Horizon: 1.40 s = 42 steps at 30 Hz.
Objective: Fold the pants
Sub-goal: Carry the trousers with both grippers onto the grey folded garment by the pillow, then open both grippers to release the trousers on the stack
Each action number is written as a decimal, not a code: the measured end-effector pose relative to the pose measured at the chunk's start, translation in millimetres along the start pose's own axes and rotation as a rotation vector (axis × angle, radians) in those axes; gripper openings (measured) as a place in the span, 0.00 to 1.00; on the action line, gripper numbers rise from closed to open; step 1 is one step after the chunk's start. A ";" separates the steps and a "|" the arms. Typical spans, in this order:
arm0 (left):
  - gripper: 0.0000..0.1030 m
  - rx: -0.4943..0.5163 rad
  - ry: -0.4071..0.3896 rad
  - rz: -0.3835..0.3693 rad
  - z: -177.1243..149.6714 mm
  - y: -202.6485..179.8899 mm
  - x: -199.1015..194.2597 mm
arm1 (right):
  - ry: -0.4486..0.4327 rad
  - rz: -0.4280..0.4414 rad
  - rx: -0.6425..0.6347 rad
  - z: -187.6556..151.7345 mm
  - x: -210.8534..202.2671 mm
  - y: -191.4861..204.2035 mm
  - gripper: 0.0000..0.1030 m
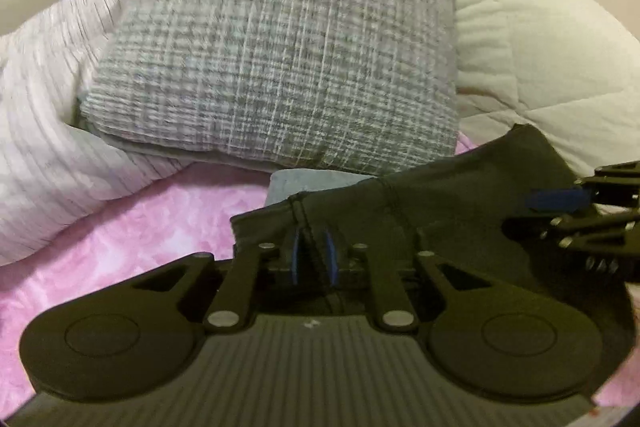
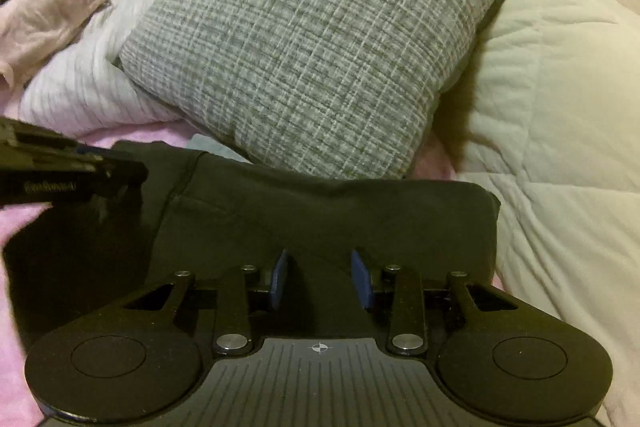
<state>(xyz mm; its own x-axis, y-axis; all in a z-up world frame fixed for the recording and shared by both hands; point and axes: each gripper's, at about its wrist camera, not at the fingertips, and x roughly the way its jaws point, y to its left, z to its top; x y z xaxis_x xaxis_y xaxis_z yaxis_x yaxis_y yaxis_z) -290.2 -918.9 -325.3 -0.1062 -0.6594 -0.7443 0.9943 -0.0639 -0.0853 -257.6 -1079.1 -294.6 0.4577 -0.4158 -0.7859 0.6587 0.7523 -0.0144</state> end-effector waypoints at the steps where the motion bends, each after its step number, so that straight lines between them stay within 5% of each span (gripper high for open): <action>1: 0.14 -0.020 -0.003 -0.005 -3.2 -0.2 -13.7 | -0.016 0.001 0.013 -3.4 -12.0 0.3 0.32; 6: 0.13 -0.067 -0.044 -0.056 -40.9 -13.0 -82.3 | -0.057 0.057 0.035 -32.6 -77.1 8.7 0.32; 9: 0.13 -0.032 -0.005 -0.048 -62.1 -25.2 -86.1 | -0.030 0.093 0.032 -58.1 -94.5 28.7 0.32; 14: 0.15 -0.053 0.033 0.013 -75.8 -25.3 -61.7 | 0.039 0.045 -0.020 -93.1 -68.1 61.0 0.32; 21: 0.16 -0.087 0.077 0.065 -61.7 -28.4 -78.4 | 0.076 0.043 0.026 -69.9 -71.1 64.5 0.32; 28: 0.38 -0.173 0.073 0.103 -47.2 -41.8 -164.0 | 0.086 0.120 0.120 -73.9 -144.7 62.5 0.35; 33: 0.62 -0.158 0.070 0.077 -42.0 -63.1 -230.7 | 0.071 0.139 0.175 -73.5 -202.0 65.1 0.45; 42: 0.85 -0.081 0.007 0.046 -51.3 -99.2 -331.4 | 0.008 0.120 0.248 -82.7 -297.0 78.7 0.53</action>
<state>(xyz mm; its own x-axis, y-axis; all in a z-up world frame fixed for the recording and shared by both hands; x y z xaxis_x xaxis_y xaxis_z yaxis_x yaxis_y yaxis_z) -354.0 -655.6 -104.2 -0.0606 -0.6546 -0.7535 0.9942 0.0272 -0.1036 -391.1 -854.1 -113.3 0.5375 -0.3262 -0.7776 0.7264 0.6474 0.2306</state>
